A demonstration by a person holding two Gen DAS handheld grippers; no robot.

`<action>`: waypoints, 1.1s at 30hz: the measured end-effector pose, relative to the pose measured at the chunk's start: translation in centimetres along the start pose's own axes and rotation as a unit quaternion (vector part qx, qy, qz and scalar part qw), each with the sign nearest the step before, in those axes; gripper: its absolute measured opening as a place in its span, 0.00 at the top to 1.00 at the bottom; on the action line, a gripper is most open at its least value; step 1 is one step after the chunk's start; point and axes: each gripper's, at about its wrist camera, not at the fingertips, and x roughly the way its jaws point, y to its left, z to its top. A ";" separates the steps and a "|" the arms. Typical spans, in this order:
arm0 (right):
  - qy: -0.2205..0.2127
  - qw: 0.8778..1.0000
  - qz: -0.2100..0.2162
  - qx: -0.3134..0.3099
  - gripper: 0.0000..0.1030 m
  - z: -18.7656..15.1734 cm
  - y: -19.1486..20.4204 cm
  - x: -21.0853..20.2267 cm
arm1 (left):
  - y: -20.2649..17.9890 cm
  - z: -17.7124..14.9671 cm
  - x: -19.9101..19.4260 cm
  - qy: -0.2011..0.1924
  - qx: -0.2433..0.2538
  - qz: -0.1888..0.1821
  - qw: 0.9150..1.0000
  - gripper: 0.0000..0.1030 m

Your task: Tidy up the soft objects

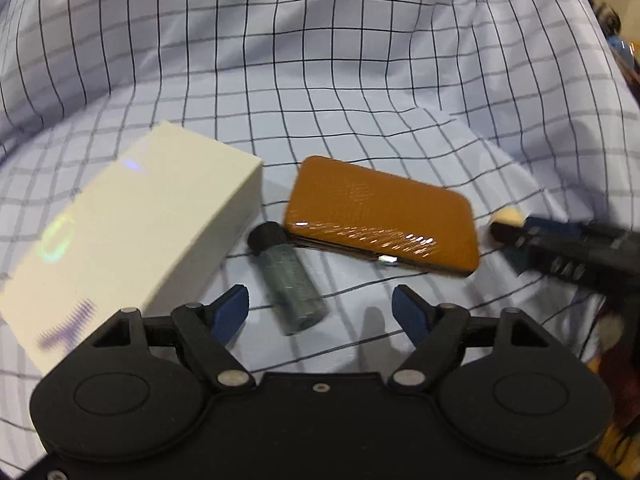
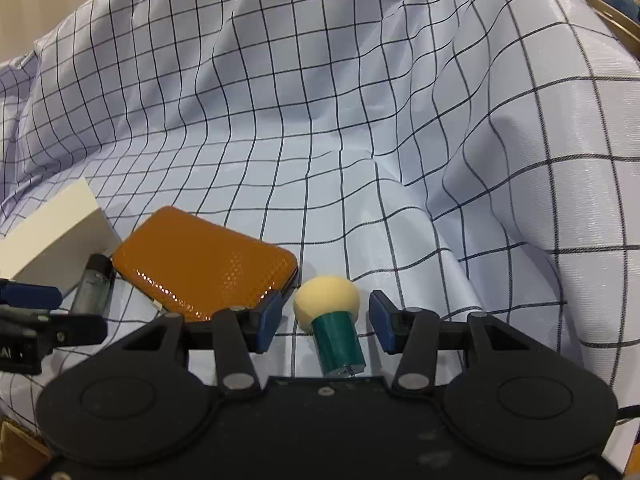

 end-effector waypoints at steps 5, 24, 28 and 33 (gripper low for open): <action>-0.035 0.998 0.030 -0.032 0.52 1.0 1.4 -2.3 | 0.2 -1.0 -1.0 0.006 0.024 0.003 1.000 0.28; 0.046 0.975 0.156 -0.152 0.59 -0.6 15.1 -0.3 | 1.5 -5.6 -4.8 0.002 0.039 0.071 0.997 0.27; 0.054 0.969 0.165 -0.178 0.74 -0.6 14.9 0.2 | 1.3 -5.7 -5.1 -0.002 0.055 0.074 0.996 0.27; 0.037 0.940 0.223 -0.257 0.74 0.3 12.3 -0.4 | 0.5 -5.1 -4.8 -0.008 0.089 0.065 0.994 0.27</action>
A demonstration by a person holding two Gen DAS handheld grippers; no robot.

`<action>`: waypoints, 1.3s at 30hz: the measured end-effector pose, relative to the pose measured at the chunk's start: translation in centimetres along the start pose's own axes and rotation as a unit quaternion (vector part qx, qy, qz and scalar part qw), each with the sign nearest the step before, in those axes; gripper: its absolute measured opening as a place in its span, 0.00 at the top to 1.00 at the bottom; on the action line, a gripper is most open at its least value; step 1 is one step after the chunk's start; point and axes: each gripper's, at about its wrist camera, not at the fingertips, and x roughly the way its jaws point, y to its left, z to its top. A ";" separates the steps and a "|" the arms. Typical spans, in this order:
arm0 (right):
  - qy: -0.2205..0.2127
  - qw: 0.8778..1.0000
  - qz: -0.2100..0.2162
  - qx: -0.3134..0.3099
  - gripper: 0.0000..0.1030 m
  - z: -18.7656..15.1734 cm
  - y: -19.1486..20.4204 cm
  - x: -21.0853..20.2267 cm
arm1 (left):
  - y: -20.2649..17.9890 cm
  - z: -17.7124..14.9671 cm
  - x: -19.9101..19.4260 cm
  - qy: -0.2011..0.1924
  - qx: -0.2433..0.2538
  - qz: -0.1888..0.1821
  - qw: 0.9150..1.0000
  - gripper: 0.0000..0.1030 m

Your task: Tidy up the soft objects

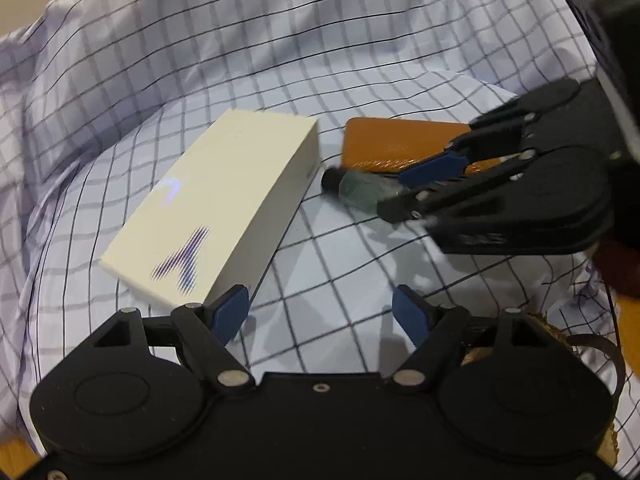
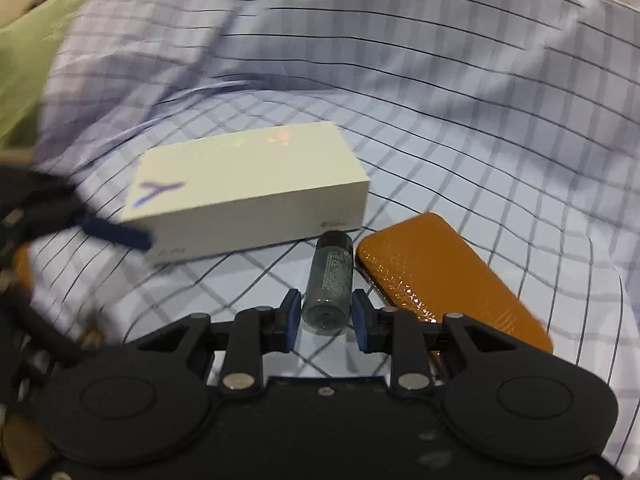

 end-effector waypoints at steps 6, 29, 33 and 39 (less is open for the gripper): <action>0.023 0.999 0.032 -0.027 0.73 -1.5 -2.7 -0.2 | -2.2 1.5 1.9 -0.004 0.070 -0.016 0.997 0.24; -0.055 0.971 -0.231 0.041 0.49 -8.7 -5.3 -7.1 | -3.8 6.2 7.4 0.003 0.090 -0.062 0.994 0.21; -0.040 0.970 -0.225 0.085 0.54 -9.5 -7.1 -6.5 | -3.6 6.5 7.9 0.007 0.076 -0.073 0.994 0.21; -0.021 0.972 -0.210 0.101 0.65 -9.9 -7.7 -6.6 | -3.8 6.6 7.8 -0.002 0.074 -0.069 0.995 0.34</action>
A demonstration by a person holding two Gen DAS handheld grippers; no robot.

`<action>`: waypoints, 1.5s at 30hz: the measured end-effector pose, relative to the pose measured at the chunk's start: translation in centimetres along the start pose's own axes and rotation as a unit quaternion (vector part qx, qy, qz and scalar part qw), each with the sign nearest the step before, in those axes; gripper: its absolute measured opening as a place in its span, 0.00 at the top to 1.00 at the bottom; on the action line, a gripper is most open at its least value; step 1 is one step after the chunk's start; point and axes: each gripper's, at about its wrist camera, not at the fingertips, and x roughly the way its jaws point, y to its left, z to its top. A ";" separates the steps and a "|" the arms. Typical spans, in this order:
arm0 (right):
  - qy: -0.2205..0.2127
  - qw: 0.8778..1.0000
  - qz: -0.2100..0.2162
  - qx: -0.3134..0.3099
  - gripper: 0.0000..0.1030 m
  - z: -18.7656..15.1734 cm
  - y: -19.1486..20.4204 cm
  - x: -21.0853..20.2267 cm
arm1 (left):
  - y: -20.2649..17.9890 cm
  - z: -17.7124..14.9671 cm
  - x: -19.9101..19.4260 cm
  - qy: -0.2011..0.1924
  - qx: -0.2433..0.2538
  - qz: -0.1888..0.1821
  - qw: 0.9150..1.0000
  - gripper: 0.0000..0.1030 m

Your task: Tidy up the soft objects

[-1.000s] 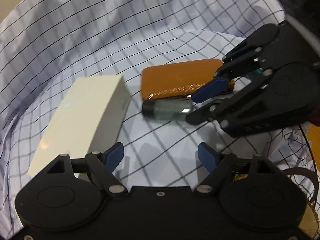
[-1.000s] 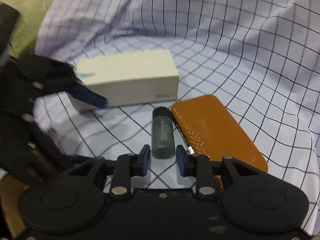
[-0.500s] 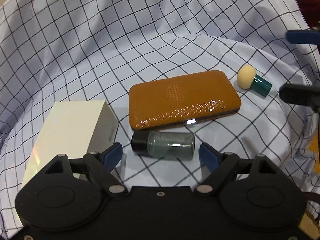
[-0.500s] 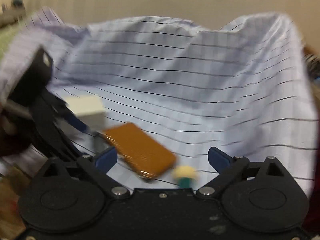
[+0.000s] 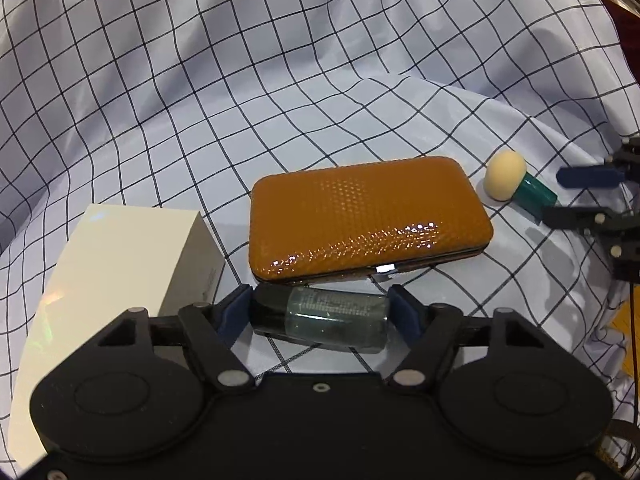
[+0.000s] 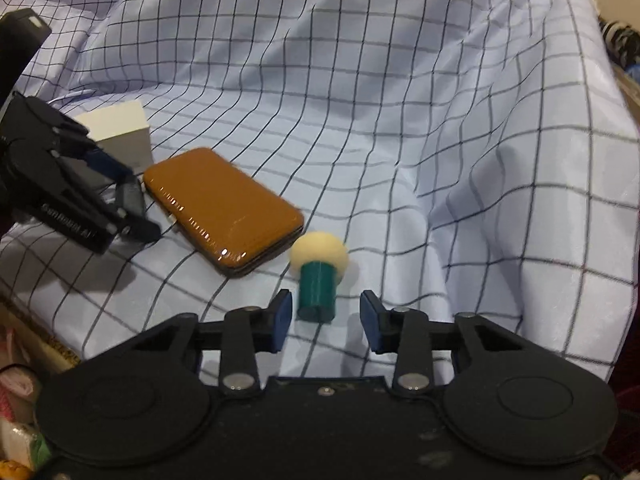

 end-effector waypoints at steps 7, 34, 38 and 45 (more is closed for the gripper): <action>0.026 0.999 -0.003 -0.022 0.73 -0.4 0.6 0.9 | 0.2 -0.3 -0.7 0.006 -0.058 0.005 0.998 0.34; 0.051 0.962 -0.104 0.249 0.41 2.7 -0.4 3.8 | 0.2 -1.3 -2.1 0.012 -0.137 0.011 0.990 0.34; 0.049 0.958 -0.123 0.256 0.40 3.4 0.0 4.4 | 0.1 -1.3 -2.1 0.009 -0.141 0.016 0.990 0.34; 0.039 0.956 -0.122 0.264 0.43 4.0 -0.7 4.5 | 0.2 -1.5 -2.8 0.004 -0.157 0.014 0.988 0.34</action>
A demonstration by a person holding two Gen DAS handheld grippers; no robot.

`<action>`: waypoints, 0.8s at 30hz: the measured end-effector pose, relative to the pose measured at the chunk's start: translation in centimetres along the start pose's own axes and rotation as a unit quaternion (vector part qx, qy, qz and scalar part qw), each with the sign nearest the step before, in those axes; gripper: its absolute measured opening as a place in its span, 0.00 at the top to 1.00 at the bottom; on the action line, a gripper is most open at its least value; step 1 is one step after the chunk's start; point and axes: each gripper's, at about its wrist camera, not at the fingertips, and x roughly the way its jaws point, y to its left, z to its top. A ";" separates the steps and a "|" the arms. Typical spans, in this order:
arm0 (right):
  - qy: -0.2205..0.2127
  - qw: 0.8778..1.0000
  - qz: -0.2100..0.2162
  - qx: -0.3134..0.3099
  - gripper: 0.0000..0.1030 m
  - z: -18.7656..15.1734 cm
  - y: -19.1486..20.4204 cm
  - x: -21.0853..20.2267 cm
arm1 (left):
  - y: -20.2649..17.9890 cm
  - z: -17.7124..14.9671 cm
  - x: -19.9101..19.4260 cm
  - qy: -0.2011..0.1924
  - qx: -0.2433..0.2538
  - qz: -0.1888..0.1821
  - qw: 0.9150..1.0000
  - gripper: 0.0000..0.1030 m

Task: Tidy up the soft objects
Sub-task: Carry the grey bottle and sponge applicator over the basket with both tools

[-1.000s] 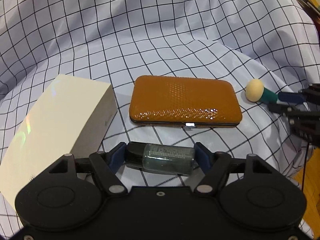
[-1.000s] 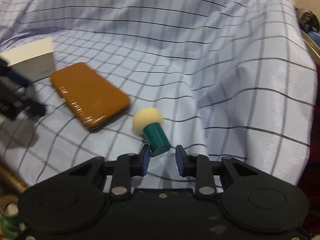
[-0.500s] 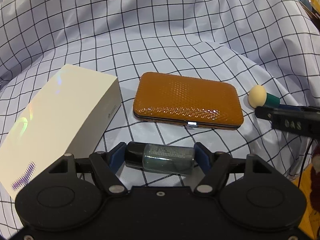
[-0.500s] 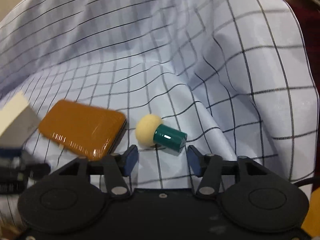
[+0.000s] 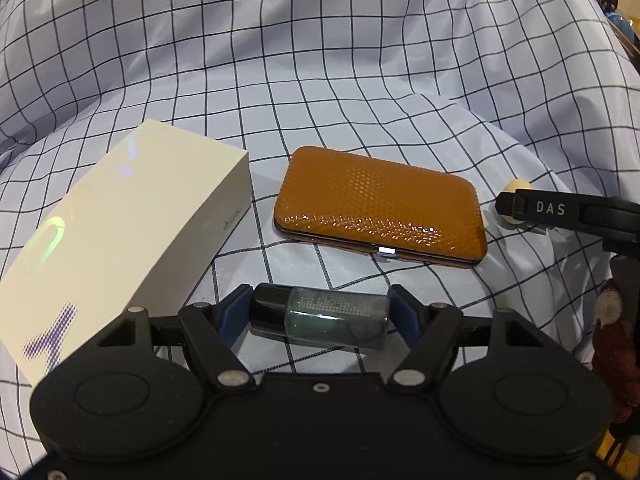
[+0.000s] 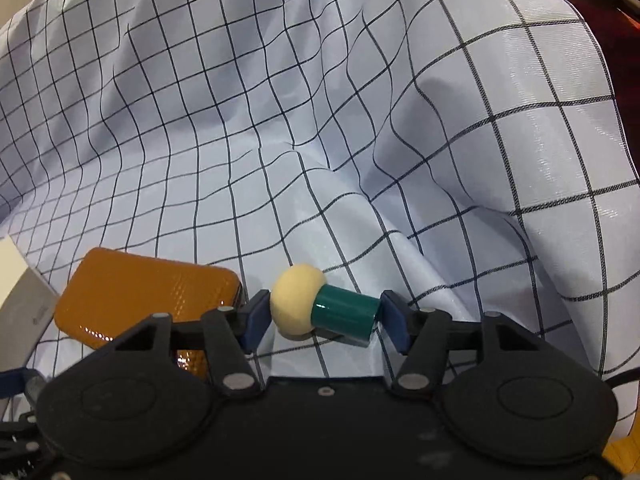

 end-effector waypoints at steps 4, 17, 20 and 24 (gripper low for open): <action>-0.020 1.000 0.012 -0.007 0.43 0.4 -0.3 -1.5 | 0.1 0.0 -1.3 -0.010 -0.008 -0.001 1.000 0.34; -0.095 0.989 0.091 -0.070 0.43 -0.7 0.7 -11.6 | 0.4 -1.7 -10.0 -0.072 -0.015 0.023 0.997 0.34; -0.111 0.983 0.112 -0.091 0.43 -1.7 0.8 -14.7 | 0.4 -3.0 -12.5 -0.081 -0.018 0.028 0.996 0.34; -0.127 0.975 0.140 -0.118 0.43 -3.6 0.7 -18.7 | 0.2 -5.1 -15.1 -0.085 -0.025 0.035 0.995 0.34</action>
